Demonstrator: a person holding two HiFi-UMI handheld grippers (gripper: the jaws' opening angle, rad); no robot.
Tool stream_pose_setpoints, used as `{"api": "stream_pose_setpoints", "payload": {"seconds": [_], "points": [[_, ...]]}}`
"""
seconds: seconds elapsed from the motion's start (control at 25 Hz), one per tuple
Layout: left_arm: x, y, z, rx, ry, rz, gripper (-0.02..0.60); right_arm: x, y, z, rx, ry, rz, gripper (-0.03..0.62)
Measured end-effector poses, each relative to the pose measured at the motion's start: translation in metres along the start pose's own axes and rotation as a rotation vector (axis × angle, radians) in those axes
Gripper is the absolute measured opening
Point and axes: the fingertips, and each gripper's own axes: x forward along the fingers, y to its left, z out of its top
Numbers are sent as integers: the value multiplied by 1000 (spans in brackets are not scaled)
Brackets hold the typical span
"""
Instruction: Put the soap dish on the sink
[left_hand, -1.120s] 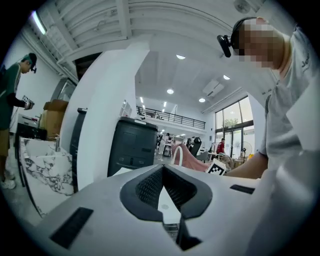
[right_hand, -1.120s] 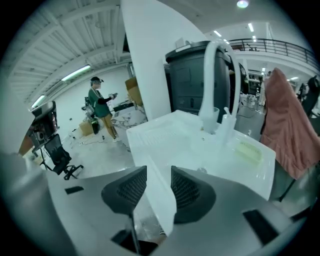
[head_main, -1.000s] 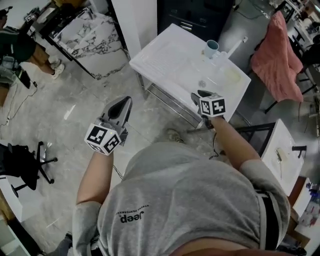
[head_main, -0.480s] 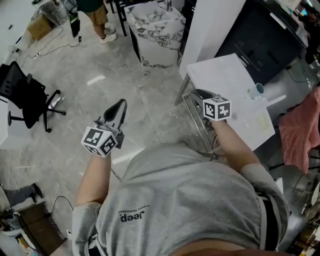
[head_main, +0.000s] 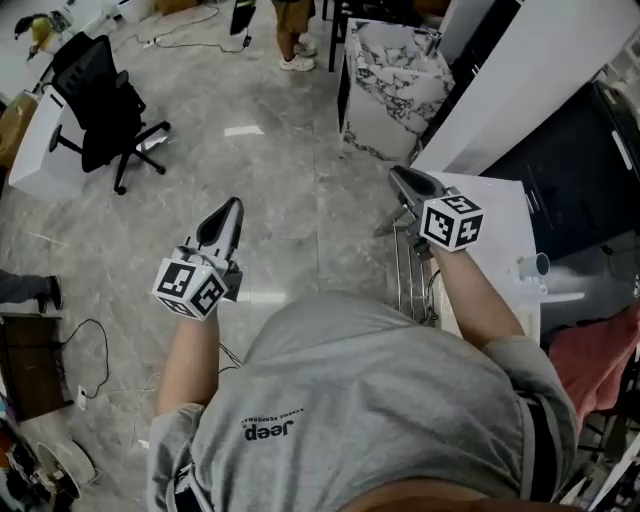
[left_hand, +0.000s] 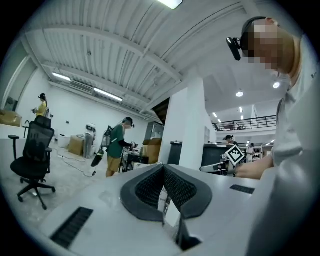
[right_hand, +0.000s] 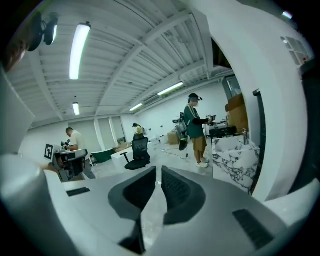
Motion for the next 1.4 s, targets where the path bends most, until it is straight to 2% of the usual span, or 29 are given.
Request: {"api": "stream_pose_setpoints", "payload": {"seconds": [0.16,0.28,0.8,1.4], "points": [[-2,-2,7,3,-21,57,14,9,10,24,-61,-33,68,54],[2,-4,12,-2,-29,69,14,11,15,36,-89,-47,97,52],[27,-14,27,23,-28,-20,14,3,10,45,-76,-86,85,51],[37,-12,24,23,-9,-46,14,8,6,44,-81,-67,79,49]]}}
